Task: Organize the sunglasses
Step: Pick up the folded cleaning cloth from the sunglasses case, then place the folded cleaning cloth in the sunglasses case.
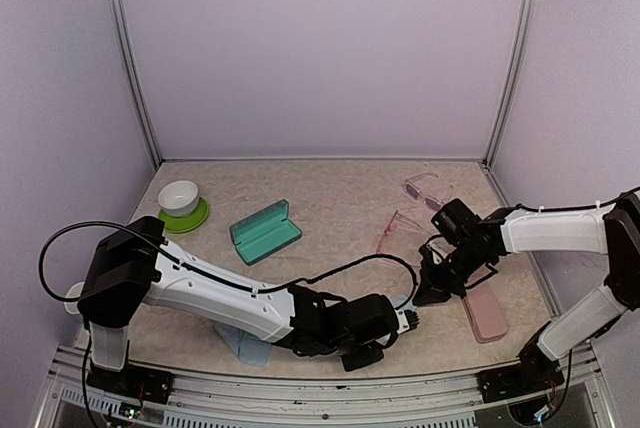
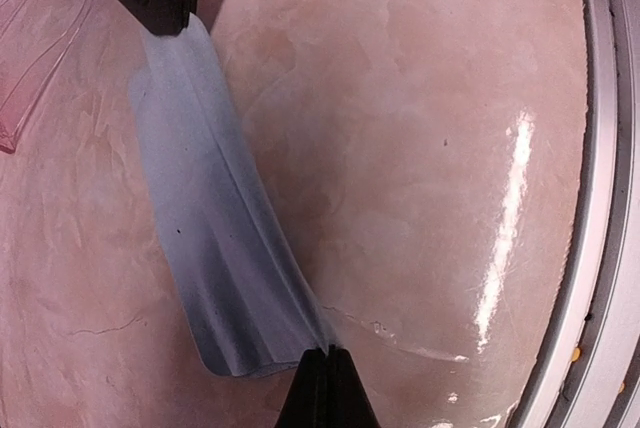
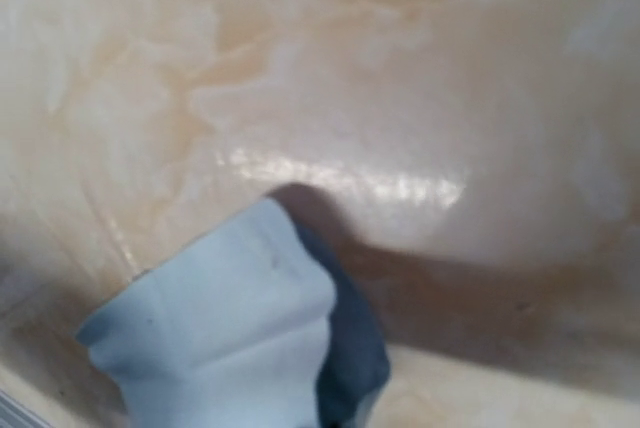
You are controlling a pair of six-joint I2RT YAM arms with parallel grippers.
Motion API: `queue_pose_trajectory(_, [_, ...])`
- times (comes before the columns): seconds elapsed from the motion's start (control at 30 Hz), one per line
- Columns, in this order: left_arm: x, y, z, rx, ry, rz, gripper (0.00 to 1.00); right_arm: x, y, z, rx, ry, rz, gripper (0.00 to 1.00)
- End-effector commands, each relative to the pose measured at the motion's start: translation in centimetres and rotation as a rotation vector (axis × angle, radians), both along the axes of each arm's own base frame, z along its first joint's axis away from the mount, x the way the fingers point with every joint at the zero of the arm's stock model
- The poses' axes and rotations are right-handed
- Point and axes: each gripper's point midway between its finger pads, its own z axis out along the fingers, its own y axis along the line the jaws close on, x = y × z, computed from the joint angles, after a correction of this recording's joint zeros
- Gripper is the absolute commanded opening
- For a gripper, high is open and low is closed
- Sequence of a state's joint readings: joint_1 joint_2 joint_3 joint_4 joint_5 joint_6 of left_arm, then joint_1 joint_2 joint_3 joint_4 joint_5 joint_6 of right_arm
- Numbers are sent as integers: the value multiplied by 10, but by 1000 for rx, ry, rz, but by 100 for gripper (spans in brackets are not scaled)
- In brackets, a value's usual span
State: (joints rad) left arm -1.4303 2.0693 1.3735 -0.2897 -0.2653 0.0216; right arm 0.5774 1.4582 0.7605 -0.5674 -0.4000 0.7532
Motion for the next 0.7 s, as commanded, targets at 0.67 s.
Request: queue_pose_trajectory(0.67, [-7, -10, 19, -38, 114, 189, 0, 12, 5, 34, 36, -26, 134, 0])
